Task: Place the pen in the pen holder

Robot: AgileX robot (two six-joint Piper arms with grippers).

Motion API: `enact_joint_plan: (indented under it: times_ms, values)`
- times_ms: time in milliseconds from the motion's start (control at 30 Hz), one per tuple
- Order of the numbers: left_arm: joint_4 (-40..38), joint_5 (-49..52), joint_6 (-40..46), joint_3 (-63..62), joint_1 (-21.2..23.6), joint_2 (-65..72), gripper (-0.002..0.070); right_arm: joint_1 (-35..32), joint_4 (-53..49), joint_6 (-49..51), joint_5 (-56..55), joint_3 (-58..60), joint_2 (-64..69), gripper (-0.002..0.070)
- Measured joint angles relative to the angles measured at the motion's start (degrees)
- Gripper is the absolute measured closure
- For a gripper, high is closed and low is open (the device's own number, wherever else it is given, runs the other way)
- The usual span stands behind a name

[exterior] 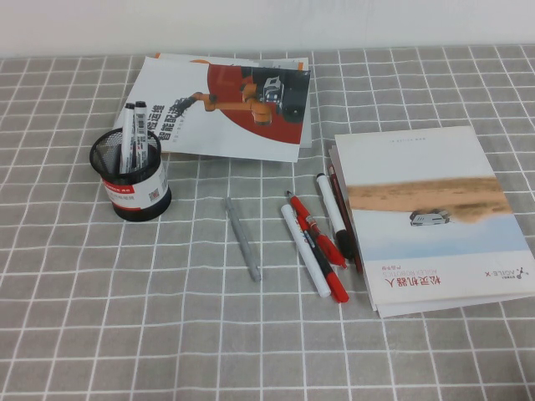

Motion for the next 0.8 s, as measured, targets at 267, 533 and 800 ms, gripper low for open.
enact_joint_plan:
  times_ms: [267, 533, 800]
  values:
    - [0.0, -0.4, 0.0, 0.0, 0.0, 0.0, 0.0678, 0.0, 0.0, 0.0, 0.0, 0.0, 0.0, 0.0689]
    - [0.0, -11.2, 0.0, 0.0, 0.0, 0.0, 0.0678, 0.0, 0.0, 0.0, 0.0, 0.0, 0.0, 0.0689]
    - [0.0, -21.4, 0.0, 0.0, 0.0, 0.0, 0.0678, 0.0, 0.0, 0.0, 0.0, 0.0, 0.0, 0.0689]
